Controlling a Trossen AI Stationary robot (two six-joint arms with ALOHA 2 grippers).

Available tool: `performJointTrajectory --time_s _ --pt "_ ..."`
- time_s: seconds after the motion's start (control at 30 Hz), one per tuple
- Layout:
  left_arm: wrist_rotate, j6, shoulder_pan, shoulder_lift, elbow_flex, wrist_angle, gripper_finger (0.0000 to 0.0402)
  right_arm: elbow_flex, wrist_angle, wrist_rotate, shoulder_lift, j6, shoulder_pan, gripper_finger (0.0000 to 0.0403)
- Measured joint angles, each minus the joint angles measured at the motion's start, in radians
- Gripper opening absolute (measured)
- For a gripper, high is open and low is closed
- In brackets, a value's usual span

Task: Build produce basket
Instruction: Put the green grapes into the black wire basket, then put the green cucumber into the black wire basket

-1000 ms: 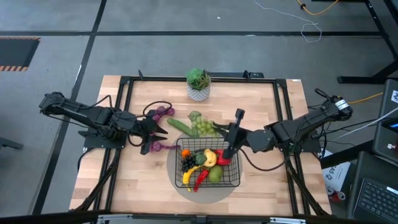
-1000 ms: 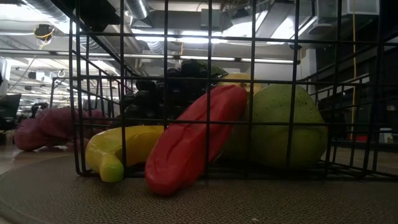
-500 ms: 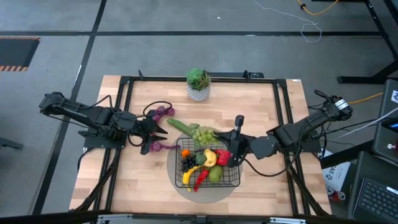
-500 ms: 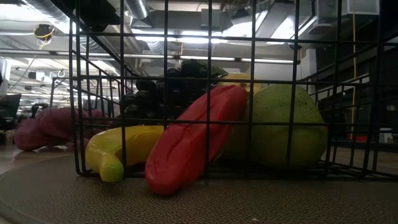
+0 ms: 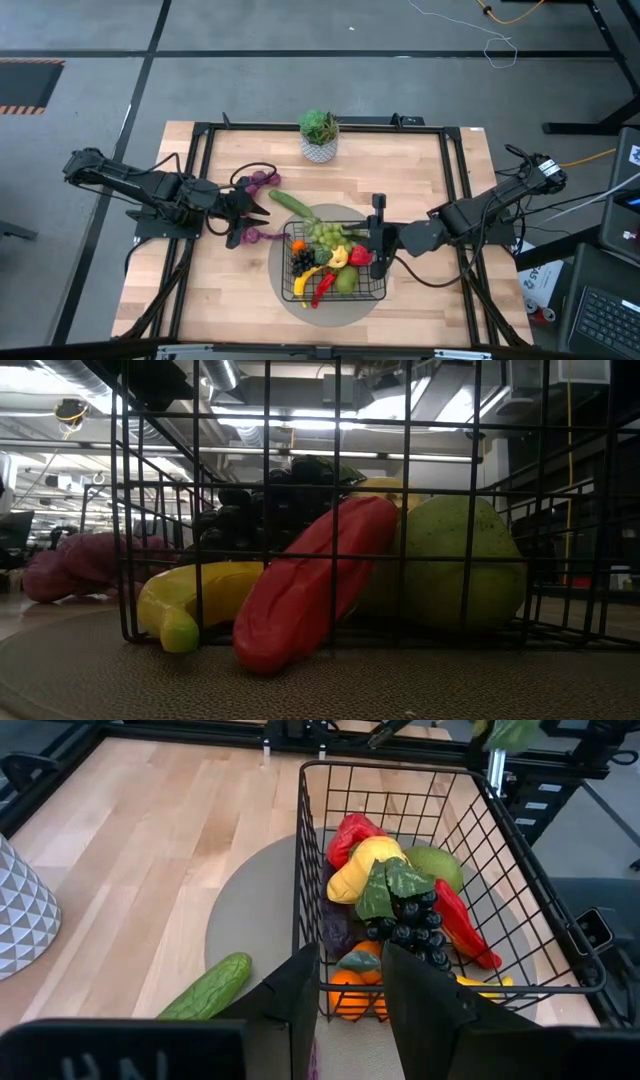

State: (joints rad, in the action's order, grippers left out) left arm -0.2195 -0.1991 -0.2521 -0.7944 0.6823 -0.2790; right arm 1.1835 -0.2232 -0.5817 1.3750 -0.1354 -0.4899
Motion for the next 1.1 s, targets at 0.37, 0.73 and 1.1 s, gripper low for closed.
performJointTrajectory --time_s 0.37,0.73,1.1 --pt "0.0 0.0 0.0 0.0 0.0 0.0 0.0105 0.0 -0.022 0.117 0.0 0.03 0.001 0.0165" --pt "0.0 0.0 0.0 0.0 0.0 0.0 0.0105 0.0 -0.027 0.191 0.0 0.03 0.0 0.0192" --pt "0.0 0.0 0.0 0.0 0.0 0.0 0.0105 0.0 -0.034 0.191 0.0 0.027 0.0 0.0193"
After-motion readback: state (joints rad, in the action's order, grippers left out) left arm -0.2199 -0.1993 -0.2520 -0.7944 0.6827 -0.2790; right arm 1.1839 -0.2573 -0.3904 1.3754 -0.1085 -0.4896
